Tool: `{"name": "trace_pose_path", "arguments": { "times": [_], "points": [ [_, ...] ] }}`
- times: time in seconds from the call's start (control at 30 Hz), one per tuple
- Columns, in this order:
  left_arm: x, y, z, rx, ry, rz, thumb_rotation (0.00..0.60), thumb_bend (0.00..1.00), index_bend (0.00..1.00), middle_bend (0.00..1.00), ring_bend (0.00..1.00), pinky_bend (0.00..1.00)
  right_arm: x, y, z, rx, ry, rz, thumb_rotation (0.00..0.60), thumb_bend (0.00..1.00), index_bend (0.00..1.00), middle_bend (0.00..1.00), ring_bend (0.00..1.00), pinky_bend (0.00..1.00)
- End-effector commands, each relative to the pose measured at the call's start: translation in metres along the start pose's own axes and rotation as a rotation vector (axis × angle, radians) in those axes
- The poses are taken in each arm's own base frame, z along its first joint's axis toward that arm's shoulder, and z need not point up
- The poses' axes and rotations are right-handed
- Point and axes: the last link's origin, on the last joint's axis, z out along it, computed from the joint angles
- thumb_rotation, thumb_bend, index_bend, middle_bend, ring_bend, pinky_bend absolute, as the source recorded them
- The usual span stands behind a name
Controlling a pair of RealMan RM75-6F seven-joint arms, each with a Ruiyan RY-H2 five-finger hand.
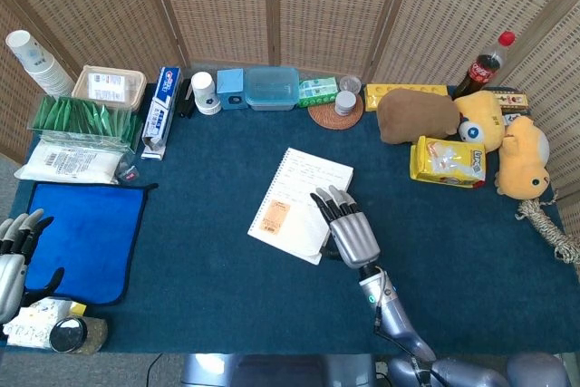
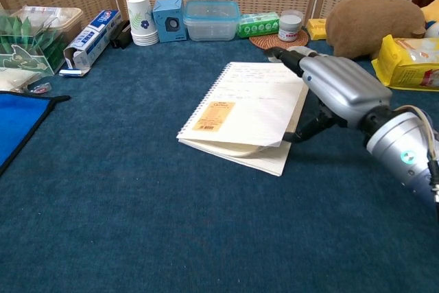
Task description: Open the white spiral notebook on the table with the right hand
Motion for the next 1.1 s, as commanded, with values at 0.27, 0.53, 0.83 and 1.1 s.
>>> {"name": "trace_pose_path", "arguments": {
  "times": [0.27, 0.53, 0.83, 1.1],
  "points": [
    [0.001, -0.003, -0.004, 0.005, 0.009, -0.006, 0.600, 0.31, 0.19, 0.06, 0.02, 0.00, 0.024, -0.014, 0.039, 0.031, 0.121, 0.041, 0.600, 0.17, 0.05, 0.14, 0.06, 0.15],
    [0.000, -0.006, -0.009, 0.020, 0.010, -0.013, 0.600, 0.31, 0.19, 0.06, 0.02, 0.00, 0.053, -0.035, 0.071, 0.090, 0.175, 0.067, 0.600, 0.17, 0.05, 0.13, 0.07, 0.15],
    [-0.001, -0.009, -0.015, 0.033, 0.014, -0.018, 0.600, 0.31, 0.19, 0.06, 0.02, 0.00, 0.067, -0.064, 0.096, 0.145, 0.168, 0.103, 0.600, 0.17, 0.04, 0.13, 0.07, 0.15],
    [-0.001, -0.013, -0.020, 0.045, 0.018, -0.021, 0.600, 0.31, 0.19, 0.06, 0.02, 0.00, 0.059, -0.090, 0.121, 0.167, 0.130, 0.084, 0.600, 0.17, 0.04, 0.12, 0.07, 0.15]
  ]
}}
